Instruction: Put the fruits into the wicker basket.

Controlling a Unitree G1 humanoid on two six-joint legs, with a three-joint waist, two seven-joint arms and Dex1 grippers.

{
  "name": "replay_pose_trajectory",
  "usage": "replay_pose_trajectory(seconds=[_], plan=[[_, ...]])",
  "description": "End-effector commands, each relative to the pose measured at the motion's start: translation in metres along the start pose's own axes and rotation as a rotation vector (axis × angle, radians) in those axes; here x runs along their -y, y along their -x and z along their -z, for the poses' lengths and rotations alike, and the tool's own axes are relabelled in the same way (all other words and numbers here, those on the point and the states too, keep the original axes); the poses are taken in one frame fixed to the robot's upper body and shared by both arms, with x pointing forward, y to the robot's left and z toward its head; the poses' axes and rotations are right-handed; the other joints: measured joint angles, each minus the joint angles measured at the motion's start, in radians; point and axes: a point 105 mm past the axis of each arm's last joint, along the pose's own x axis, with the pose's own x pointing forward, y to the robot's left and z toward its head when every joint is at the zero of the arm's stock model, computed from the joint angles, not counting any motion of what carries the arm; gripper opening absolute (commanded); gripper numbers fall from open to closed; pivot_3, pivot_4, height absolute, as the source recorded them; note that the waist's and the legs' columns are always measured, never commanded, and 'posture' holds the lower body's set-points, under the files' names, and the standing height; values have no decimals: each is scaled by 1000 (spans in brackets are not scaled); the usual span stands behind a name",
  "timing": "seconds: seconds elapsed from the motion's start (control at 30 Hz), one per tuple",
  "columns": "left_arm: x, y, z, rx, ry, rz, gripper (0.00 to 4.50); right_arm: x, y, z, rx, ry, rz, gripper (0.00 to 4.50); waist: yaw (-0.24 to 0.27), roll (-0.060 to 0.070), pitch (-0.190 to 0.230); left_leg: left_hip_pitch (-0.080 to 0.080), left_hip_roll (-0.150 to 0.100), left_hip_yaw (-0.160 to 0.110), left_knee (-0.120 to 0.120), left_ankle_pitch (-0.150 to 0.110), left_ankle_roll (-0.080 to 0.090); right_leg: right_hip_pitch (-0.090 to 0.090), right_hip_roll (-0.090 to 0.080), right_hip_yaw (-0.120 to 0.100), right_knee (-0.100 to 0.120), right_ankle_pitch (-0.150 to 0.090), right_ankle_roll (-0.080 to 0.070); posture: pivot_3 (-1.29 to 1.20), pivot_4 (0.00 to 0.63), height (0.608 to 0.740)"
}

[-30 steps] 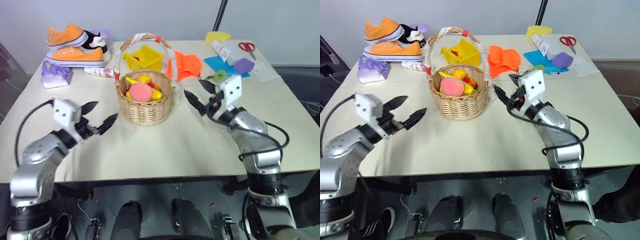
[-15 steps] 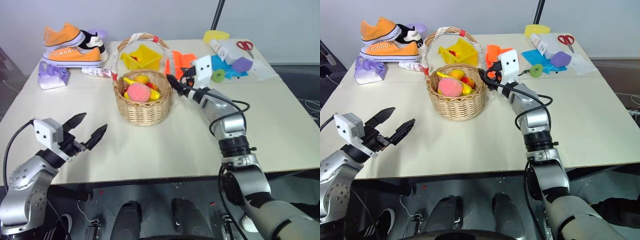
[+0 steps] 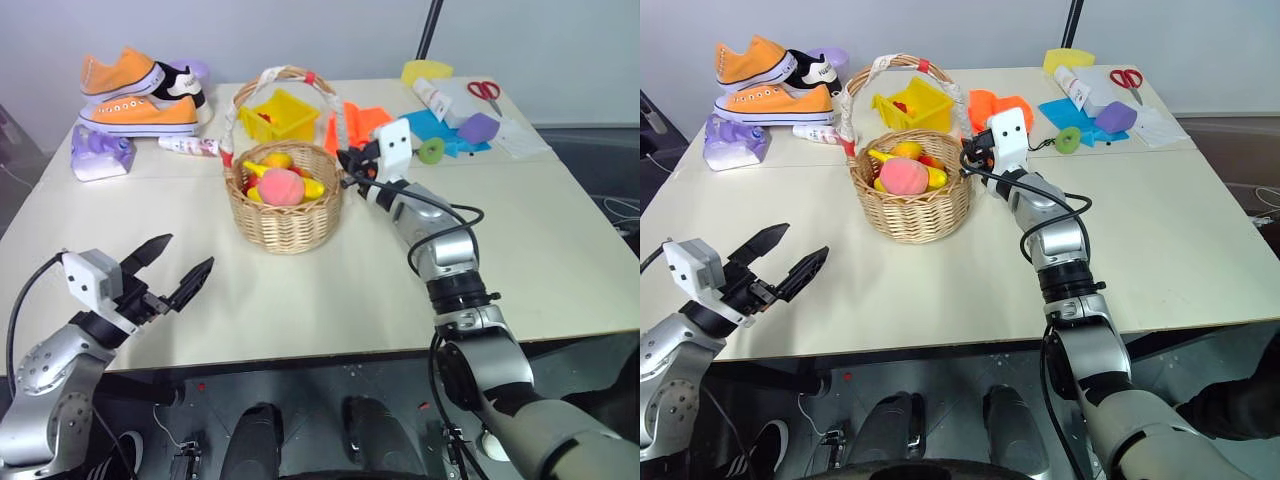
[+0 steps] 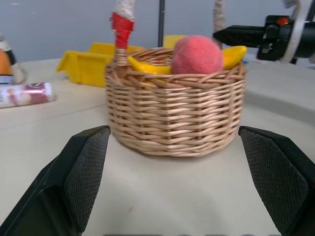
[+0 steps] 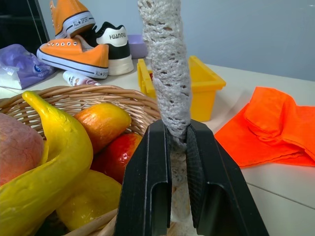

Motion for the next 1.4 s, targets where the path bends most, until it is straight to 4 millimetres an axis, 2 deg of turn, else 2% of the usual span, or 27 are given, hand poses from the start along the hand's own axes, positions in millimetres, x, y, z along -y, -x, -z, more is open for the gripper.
replay_pose_trajectory(seconds=[0.03,0.1,0.23,0.33,0.4,0.63,0.7,0.83,0.97,1.03,1.17,1.27,1.4], plan=[[3,-5,-10,32,-29,29,4500,3,0,-26,92,20,14,18,0,0,0,0,0,0,0,0,0,0,0,0,0,0,0,0,150,740],[6,-8,-11,37,-15,51,4500,11,5,-32,105,27,26,18,1,0,0,0,0,0,0,0,0,0,0,0,0,0,0,0,150,740],[21,-18,-8,27,25,134,4500,42,23,-45,132,59,116,18,4,0,0,-1,0,0,0,0,0,0,-1,0,0,0,0,0,150,740],[30,-34,-2,30,45,195,4500,87,56,-58,155,110,260,18,14,1,0,-2,-1,0,0,0,0,0,-1,0,-1,0,0,0,150,740],[34,-48,-1,44,52,245,4500,112,80,-59,139,129,345,18,21,1,0,-2,-1,0,1,0,0,0,-1,0,-2,0,0,0,150,740],[56,-97,-3,86,56,459,4500,166,173,-61,144,126,686,18,24,2,0,-1,-1,0,0,0,0,0,2,2,-1,0,1,0,150,740],[58,-106,-3,94,59,496,4500,172,190,-61,146,129,753,18,20,3,1,-1,-1,0,0,0,1,-1,2,2,-1,1,4,0,150,740],[74,-133,-6,117,68,631,4500,184,245,-59,147,173,964,18,28,4,1,-1,-1,0,0,0,1,-1,2,2,-1,1,4,0,150,740],[88,-148,-5,126,73,711,4500,181,270,-54,150,186,1067,18,26,5,1,-1,-2,1,1,0,1,0,2,3,-2,1,4,0,150,740],[93,-149,-2,113,81,750,4500,181,278,-49,149,171,1099,18,19,5,0,-1,-2,1,1,0,1,0,2,4,-2,1,4,0,150,740],[96,-146,2,93,82,794,4500,177,280,-39,133,166,1132,18,2,5,0,0,-2,1,1,0,1,0,2,4,-1,1,4,0,150,740],[93,-147,3,93,67,782,4500,173,276,-27,132,97,1099,18,2,5,0,0,-2,0,1,0,1,0,2,4,-1,1,4,0,150,740],[93,-147,3,96,66,771,4500,172,277,-25,137,84,1101,1891,3,5,0,0,-2,0,1,0,1,0,2,4,-1,1,4,0,150,740]])
